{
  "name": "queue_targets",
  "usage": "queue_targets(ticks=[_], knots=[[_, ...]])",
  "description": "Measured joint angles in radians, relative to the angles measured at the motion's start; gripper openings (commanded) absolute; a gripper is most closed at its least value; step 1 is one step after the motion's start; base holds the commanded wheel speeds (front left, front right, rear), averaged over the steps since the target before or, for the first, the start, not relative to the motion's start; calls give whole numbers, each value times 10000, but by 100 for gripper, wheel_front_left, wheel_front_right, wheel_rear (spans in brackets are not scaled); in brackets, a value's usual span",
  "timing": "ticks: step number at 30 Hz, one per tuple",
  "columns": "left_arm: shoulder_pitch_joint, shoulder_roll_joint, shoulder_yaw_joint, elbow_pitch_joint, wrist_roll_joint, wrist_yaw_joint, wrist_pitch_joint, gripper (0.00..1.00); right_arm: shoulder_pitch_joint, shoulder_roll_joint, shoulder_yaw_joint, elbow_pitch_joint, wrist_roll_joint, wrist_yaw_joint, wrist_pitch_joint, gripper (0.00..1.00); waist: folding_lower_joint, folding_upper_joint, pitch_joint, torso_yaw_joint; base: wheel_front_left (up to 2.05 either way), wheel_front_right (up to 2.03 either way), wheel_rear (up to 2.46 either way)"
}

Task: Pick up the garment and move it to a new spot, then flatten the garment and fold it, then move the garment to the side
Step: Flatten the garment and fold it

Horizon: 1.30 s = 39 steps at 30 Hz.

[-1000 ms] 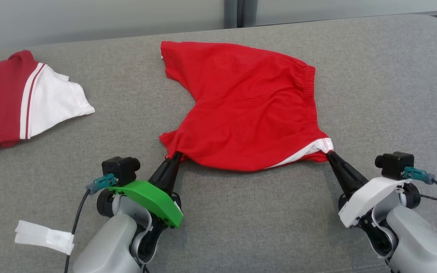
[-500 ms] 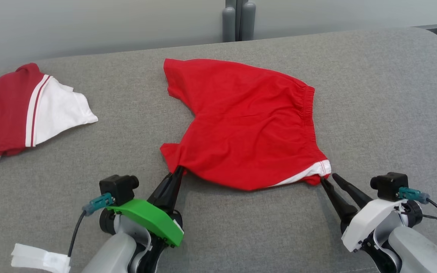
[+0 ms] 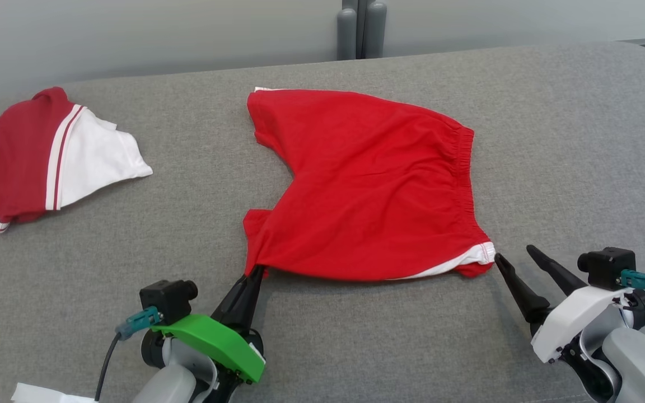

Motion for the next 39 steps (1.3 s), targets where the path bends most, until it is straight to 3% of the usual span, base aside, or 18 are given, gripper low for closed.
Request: queue_targets(ticks=[10, 25, 27, 29, 30, 36, 37, 38, 39], knots=[[0, -10, -115, -165, 46, 73, 0, 0, -271, -58, 217, 299, 405, 0, 0, 100, 0, 0, 277, 452, 0, 0, 0], [32, 2, -115, -224, 61, 73, -2, 0, -622, -65, 1501, 341, 911, 2, 236, 100, 0, 0, 367, 783, 0, 0, 0], [39, 4, -111, -234, 69, 75, -2, 0, -639, -121, 1687, 309, 913, 2, 236, 87, 0, 0, 359, 774, 0, 0, 0], [41, 8, -100, -244, 71, 75, -2, 0, -706, -209, 1845, 261, 897, 2, 230, 66, 0, 0, 354, 760, 0, 0, 0], [43, 12, -90, -245, 71, 75, -2, 0, -787, -270, 1927, 240, 865, 2, 224, 51, 0, 0, 352, 751, 0, 0, 0], [56, 23, -42, -249, 71, 128, -2, 0, -1111, -441, 2322, 90, 679, 2, 219, 25, 0, 0, 344, 686, 0, 0, 0], [56, 27, -38, -249, 71, 132, -2, 0, -1172, -476, 2385, 77, 596, 2, 219, 17, 0, 0, 344, 675, 0, 0, 0], [56, 27, -35, -251, 71, 132, -2, 0, -1229, -522, 2401, 42, 562, 2, 213, 0, 0, 0, 343, 664, 0, 0, 0], [57, 27, -23, -255, 71, 132, -2, 0, -1278, -571, 2389, -8, 562, 2, 205, 0, 0, 0, 341, 655, 0, 0, 0]])
